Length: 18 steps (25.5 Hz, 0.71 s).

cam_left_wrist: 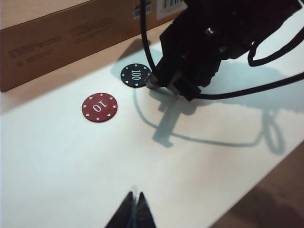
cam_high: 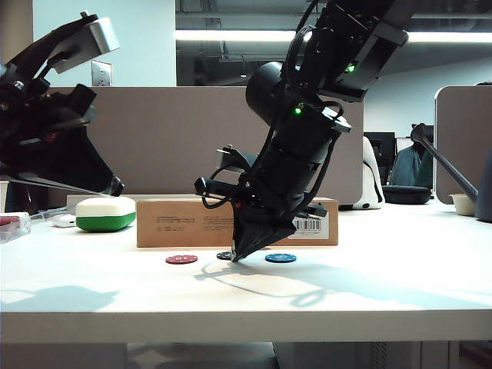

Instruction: Push the chip with the highest value in the row forward next to the rectangular box.

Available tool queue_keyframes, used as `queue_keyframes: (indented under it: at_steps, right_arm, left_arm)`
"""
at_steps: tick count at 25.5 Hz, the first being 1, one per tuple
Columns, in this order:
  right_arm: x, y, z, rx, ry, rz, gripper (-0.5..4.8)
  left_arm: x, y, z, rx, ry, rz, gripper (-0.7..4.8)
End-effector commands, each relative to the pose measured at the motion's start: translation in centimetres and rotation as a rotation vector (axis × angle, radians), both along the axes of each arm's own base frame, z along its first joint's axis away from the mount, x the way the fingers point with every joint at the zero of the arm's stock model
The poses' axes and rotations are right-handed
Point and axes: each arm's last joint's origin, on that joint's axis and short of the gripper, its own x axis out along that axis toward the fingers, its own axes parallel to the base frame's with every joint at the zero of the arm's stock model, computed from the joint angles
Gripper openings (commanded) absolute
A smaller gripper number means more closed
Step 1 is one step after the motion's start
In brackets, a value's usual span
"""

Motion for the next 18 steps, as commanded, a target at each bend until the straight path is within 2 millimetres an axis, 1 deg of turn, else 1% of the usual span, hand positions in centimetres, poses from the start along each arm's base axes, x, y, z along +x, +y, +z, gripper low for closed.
queue_keyframes:
  at_steps: [1, 5, 14, 18]
  right_arm:
    - [0.04, 0.15, -0.91, -0.005, 0.022, -0.017, -0.06]
    - [0.12, 0.20, -1.49, -0.020, 0.027, -0.027, -0.06]
    - [0.37, -0.05, -1.48, -0.057, -0.006, -0.074, -0.06]
    - [0.59, 0.03, -1.30, -0.044, -0.032, -0.092, -0.06]
  left_arm:
    - [0.03, -0.08, 0.24, -0.012, -0.014, -0.004, -0.05]
    - [0.04, -0.07, 0.24, -0.012, -0.014, -0.004, -0.05]
    - [0.03, -0.08, 0.24, -0.012, -0.014, -0.004, -0.05]
    - [0.04, -0.07, 0.24, -0.012, -0.014, -0.004, -0.05]
